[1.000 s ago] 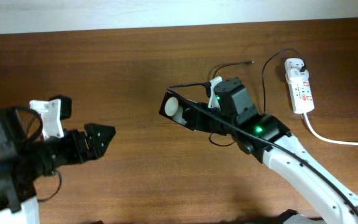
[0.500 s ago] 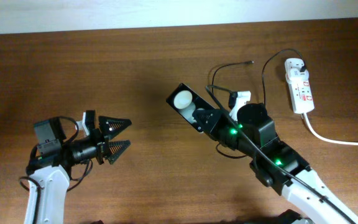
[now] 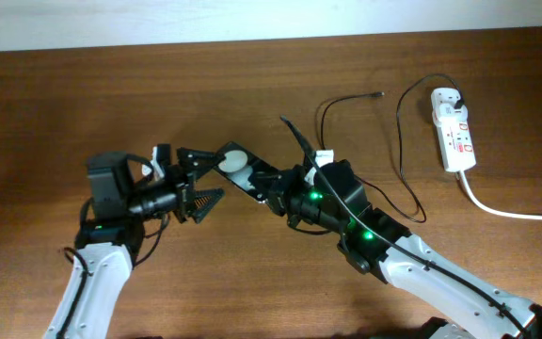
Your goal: Plug charger to phone and switch on socket
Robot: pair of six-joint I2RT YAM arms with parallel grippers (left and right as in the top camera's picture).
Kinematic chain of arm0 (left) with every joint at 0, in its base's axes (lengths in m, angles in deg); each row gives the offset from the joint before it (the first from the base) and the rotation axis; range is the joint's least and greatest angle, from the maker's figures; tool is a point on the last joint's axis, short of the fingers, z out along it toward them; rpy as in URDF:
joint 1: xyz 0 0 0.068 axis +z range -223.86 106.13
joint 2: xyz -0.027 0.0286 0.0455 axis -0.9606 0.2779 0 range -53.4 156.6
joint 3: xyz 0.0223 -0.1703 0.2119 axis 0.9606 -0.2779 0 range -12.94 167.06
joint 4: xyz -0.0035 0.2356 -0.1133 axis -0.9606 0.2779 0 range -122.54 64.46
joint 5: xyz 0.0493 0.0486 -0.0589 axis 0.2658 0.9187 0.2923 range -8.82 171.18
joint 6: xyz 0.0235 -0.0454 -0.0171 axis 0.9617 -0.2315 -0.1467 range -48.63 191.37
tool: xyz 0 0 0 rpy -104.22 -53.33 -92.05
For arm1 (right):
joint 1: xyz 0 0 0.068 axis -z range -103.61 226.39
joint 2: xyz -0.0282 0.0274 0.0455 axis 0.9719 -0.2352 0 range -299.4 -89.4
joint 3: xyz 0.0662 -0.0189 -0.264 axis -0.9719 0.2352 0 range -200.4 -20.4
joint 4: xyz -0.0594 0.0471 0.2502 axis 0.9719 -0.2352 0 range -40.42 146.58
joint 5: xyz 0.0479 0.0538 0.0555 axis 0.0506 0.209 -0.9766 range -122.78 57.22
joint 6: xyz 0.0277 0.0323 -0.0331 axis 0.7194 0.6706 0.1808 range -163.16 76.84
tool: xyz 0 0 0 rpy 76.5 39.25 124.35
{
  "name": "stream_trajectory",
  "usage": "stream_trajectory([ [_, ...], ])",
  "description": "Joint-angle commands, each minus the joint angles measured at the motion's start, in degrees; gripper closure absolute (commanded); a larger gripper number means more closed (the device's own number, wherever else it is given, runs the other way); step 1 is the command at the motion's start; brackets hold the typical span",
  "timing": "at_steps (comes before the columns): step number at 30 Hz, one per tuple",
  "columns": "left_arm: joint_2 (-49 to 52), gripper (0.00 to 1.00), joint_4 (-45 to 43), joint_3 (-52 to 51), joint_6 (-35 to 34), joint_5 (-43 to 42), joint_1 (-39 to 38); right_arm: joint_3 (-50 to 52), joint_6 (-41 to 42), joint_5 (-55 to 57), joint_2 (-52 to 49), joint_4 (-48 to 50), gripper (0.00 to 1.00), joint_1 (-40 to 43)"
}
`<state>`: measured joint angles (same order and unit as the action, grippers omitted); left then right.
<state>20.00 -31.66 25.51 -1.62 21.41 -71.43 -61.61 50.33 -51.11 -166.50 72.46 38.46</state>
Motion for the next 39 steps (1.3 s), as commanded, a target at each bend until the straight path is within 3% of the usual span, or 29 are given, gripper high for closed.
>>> stream_trajectory([
  [1,0.04,0.12,-0.44,0.31,-10.12,6.58,-2.95,-0.68,4.46,-4.26,0.52,1.11,0.96,-0.37],
  [4,0.04,0.23,-0.44,0.31,-16.37,7.3,-4.17,-0.68,4.96,-5.05,0.52,1.07,0.96,-0.37],
  [7,0.04,0.26,-0.44,0.31,-17.88,7.06,-4.17,-0.68,4.96,-2.8,0.48,0.87,0.96,-0.37],
  [9,0.02,0.38,-0.48,0.31,-19.19,7.08,-4.57,-0.68,4.98,-1.88,0.48,0.87,0.96,-0.37],
  [15,0.02,0.43,-6.88,0.31,-22.82,7.1,-7.34,-0.68,5.25,0.83,0.48,0.87,0.96,-0.37],
  [19,0.02,0.53,-6.88,0.31,-22.99,8.94,-8.9,-0.68,8.0,0.79,0.44,0.9,0.96,-1.77],
  [21,0.04,0.66,-6.86,0.31,-22.97,9.94,-9.42,-0.68,8.0,0.76,0.44,0.87,0.96,-3.04],
  [26,0.04,0.73,-6.82,0.26,-22.49,13.38,-9.42,-0.68,7.98,-0.55,0.44,0.92,0.96,-3.04],
  [34,0.04,0.98,-6.84,0.26,-22.53,13.73,-9.42,-0.68,10.54,-0.74,0.44,1.09,0.96,-3.04],
  [36,0.04,1.0,-6.82,0.26,-22.51,13.75,-9.42,-0.68,10.54,-0.74,0.44,1.09,0.95,-3.04],
  [39,0.04,1.0,-6.21,0.26,-21.62,14.32,-9.42,-0.68,10.51,-0.74,0.44,1.07,0.85,-3.04],
])
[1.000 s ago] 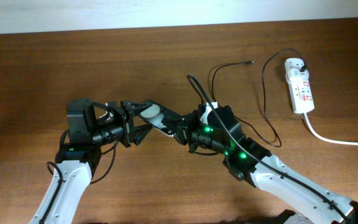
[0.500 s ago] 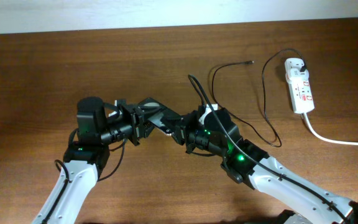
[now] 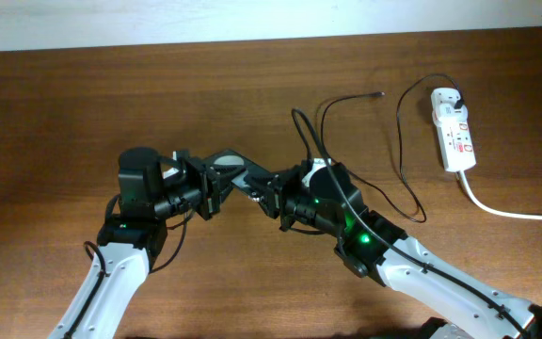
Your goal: Plug charger to phone and switch on socket
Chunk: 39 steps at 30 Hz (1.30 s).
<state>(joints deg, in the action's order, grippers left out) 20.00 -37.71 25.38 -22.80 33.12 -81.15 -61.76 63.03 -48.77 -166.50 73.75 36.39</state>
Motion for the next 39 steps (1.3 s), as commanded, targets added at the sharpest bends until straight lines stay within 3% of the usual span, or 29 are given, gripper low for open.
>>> stream_trajectory([
  [1,0.04,1.0,-0.13,0.39,1.27,3.19,0.31,-0.52,-2.19,-3.08,0.44,-0.24,0.8,-0.96],
  [3,0.04,1.0,0.09,0.39,1.62,4.2,0.31,-0.52,-2.19,-3.06,0.44,-0.24,0.76,-0.96],
  [6,0.04,1.0,1.79,0.39,14.95,10.56,0.31,-0.52,-2.4,-2.97,0.44,-2.73,0.68,-0.83],
  [9,0.04,1.0,7.34,0.39,25.83,16.96,0.31,-0.52,-2.47,-1.2,0.44,-12.44,0.65,-0.79],
  [11,0.04,1.0,9.16,0.39,30.32,18.58,0.31,-0.52,-9.66,0.28,0.44,-15.93,0.64,-0.74],
  [13,0.48,1.0,9.14,0.39,33.24,19.78,0.33,-0.52,-23.43,0.46,0.44,-18.4,0.56,-0.74],
  [16,4.15,1.0,7.85,0.42,35.65,20.72,0.31,-0.52,-33.35,3.39,0.44,-28.22,0.55,-0.74],
  [20,10.82,1.0,1.66,1.14,35.8,20.68,0.31,-0.52,-40.41,7.72,0.46,-41.57,0.55,-0.74],
  [25,16.83,1.0,6.12,10.27,37.77,19.12,0.31,-0.52,-41.53,14.75,0.46,-55.98,0.55,-0.74],
  [27,18.43,1.0,12.07,13.51,39.26,17.2,0.31,-0.52,-41.51,18.27,0.46,-60.19,0.54,-0.74],
  [28,18.86,1.0,14.93,14.78,39.58,13.09,0.31,-0.52,-41.51,20.55,0.46,-62.29,0.47,-0.74],
  [30,18.86,1.0,17.77,14.75,39.63,5.16,0.31,-0.52,-41.48,23.32,0.46,-64.5,0.45,-0.74],
  [31,18.86,1.0,18.56,14.75,39.67,-2.82,0.31,-0.52,-41.48,24.68,0.44,-64.81,0.41,-0.74],
  [36,18.84,1.0,14.67,14.75,39.47,-20.22,0.31,-0.52,-41.48,27.04,0.44,-64.87,0.36,-0.76],
  [39,18.84,1.0,13.33,14.75,35.28,-32.26,0.33,-0.52,-41.48,27.19,0.44,-65.0,0.36,-0.76],
])
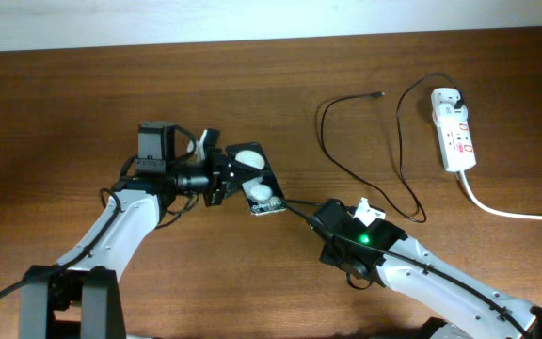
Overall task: Plug charger to phone and switch on socket
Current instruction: 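Hold the phone upright in the left gripper, bottom port facing right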
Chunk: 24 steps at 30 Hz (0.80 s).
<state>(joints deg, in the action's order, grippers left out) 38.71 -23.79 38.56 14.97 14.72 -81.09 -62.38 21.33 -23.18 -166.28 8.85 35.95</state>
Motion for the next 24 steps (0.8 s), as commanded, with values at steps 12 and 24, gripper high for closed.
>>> stream_trajectory([
  [12,0.13,1.0,-0.57,1.57,-16.39,-23.71,0.26,0.09,0.24,1.55,0.22,-0.07,0.01,-0.31],
  [24,0.13,1.0,-0.55,1.57,-16.48,-23.74,1.01,0.09,0.24,1.55,0.22,-0.07,0.01,-0.31],
])
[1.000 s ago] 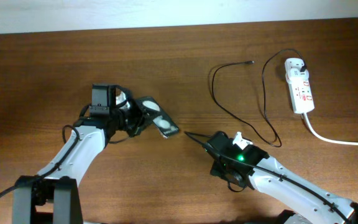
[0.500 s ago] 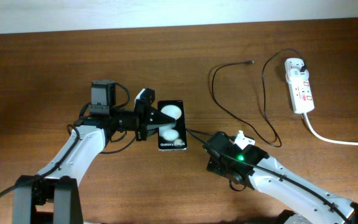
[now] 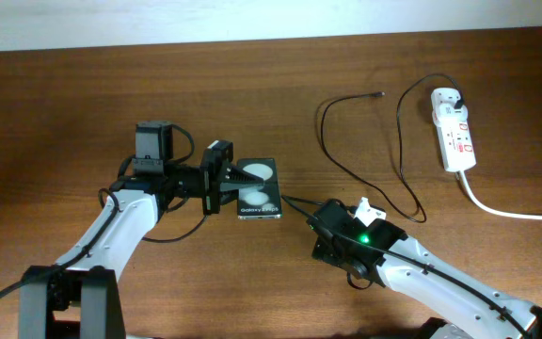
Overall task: Plug charger to phone and switch on socket
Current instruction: 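Hold the phone upright in the left gripper, bottom port facing right, then move the right gripper to the black cable end and grasp the USB-C plug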
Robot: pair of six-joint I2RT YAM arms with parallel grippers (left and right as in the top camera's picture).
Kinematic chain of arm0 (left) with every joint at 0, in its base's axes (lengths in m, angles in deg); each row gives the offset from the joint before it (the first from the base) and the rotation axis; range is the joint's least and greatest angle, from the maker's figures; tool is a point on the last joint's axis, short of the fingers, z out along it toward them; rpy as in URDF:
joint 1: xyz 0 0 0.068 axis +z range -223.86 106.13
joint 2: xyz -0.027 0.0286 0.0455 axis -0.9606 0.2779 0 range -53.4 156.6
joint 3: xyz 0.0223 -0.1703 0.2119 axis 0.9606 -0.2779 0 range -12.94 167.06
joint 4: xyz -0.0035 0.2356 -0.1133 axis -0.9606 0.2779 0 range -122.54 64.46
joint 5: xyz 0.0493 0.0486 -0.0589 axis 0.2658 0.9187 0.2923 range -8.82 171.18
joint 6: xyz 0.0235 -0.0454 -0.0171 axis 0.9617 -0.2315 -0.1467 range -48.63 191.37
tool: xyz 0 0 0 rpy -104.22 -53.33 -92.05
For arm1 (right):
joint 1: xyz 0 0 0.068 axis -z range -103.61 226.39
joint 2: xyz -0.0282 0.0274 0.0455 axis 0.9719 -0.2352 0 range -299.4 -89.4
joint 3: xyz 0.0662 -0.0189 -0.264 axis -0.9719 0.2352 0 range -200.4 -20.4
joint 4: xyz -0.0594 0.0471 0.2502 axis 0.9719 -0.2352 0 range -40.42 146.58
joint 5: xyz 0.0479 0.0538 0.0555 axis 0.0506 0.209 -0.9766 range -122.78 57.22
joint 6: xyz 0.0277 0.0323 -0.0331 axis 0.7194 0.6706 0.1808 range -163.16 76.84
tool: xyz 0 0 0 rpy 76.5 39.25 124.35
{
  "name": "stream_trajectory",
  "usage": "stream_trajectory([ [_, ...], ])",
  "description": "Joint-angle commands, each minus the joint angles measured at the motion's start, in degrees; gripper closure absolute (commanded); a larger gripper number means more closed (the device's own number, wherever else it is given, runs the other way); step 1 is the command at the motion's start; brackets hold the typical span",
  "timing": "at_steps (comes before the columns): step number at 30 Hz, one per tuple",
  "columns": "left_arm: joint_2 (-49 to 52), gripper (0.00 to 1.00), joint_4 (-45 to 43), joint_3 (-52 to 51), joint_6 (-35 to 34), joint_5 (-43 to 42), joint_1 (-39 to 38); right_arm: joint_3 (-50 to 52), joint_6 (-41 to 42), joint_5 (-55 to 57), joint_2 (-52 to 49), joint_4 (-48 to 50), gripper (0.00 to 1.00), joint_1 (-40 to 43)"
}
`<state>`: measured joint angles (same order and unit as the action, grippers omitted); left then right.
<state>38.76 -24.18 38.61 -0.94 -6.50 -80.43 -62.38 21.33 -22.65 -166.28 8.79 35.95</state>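
Observation:
The black phone (image 3: 258,190), with a white oval and white lettering on it, sits left of the table's middle. My left gripper (image 3: 224,179) is at its left edge and shut on it. My right gripper (image 3: 292,201) points at the phone's lower right corner from a short way off; its thin fingers show edge-on, so their gap is hidden. The black charger cable (image 3: 351,174) loops across the table to the right, its free plug tip (image 3: 379,94) lying far from the phone. Its other end runs to the white power strip (image 3: 455,132).
A white mains lead (image 3: 506,213) leaves the power strip toward the right edge. The wall's pale strip runs along the table's far edge. Bare wooden table (image 3: 83,104) surrounds the arms.
The phone, held tilted by my left gripper, now sits squared and slightly to the right. My right arm has barely shifted and stays just clear of the phone.
First both grippers held the phone between them near the table's middle, and still did as the left arm came closer. Then my right gripper had let go and drawn back right, leaving the phone in the left gripper, which has since turned it square.

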Motion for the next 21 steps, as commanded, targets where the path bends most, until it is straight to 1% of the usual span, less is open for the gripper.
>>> stream_trajectory([
  [1,0.09,1.0,-0.17,1.53,-0.57,-2.51,0.35,0.09,0.24,1.03,0.22,0.0,0.01,-0.31],
  [7,0.09,1.0,-0.15,1.53,-0.55,-2.51,0.35,0.09,0.24,1.07,0.22,0.02,0.01,-0.31],
  [9,0.09,1.0,-0.17,1.53,-0.55,-2.51,0.35,0.09,0.26,0.85,0.22,1.79,0.01,-0.31],
  [11,0.09,1.0,-0.17,1.53,-0.55,-2.51,0.35,0.09,0.22,-2.36,0.22,2.12,0.01,-0.33],
  [14,0.09,1.0,-0.15,1.53,-0.55,-2.51,0.35,-0.04,0.2,-2.03,0.24,1.73,0.01,-0.31],
  [15,0.09,1.0,-0.17,1.53,-0.55,-2.51,0.35,-1.36,0.2,-0.5,0.33,-1.77,0.01,-0.31],
  [16,0.09,1.0,-0.17,1.53,-0.57,-2.51,0.35,-4.98,0.22,2.99,0.35,-8.28,0.01,-0.31],
  [18,0.09,1.0,-0.17,1.53,-0.55,-2.49,0.35,-12.94,0.24,7.5,0.35,-17.46,0.02,-0.31],
  [21,0.09,1.0,-0.17,1.53,-0.55,-2.51,0.35,-22.51,0.24,10.25,0.35,-25.18,0.04,-0.31],
])
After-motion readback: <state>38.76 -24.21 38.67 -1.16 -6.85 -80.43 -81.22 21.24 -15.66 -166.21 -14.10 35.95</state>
